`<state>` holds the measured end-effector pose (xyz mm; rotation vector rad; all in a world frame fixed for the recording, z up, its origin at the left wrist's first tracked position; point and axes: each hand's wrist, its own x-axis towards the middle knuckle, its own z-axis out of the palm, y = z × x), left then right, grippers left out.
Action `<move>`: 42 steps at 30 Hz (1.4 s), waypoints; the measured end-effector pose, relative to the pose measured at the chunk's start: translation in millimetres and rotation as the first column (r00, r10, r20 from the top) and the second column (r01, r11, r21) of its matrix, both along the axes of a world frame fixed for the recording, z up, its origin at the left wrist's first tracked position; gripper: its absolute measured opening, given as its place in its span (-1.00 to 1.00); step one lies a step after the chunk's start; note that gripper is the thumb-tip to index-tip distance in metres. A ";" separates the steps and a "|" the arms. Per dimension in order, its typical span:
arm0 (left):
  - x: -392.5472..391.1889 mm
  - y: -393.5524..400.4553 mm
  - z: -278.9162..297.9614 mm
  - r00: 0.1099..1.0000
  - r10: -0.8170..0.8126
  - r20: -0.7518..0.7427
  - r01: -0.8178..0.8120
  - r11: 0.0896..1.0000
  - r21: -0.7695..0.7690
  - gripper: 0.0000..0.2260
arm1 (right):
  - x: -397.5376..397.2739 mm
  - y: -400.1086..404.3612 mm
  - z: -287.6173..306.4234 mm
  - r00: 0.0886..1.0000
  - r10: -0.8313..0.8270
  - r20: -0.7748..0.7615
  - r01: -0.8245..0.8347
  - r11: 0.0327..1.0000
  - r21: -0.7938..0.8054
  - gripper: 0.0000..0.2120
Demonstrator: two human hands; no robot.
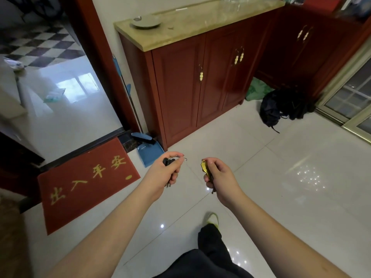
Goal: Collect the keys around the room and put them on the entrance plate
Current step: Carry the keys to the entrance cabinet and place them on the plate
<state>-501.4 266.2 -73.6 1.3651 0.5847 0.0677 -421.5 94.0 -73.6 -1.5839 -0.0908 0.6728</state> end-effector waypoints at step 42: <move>449.7 334.8 70.7 0.979 0.074 0.188 -0.102 0.984 0.147 -0.87 | 482.9 375.9 73.7 0.957 0.278 -0.079 -0.247 0.928 0.277 -0.80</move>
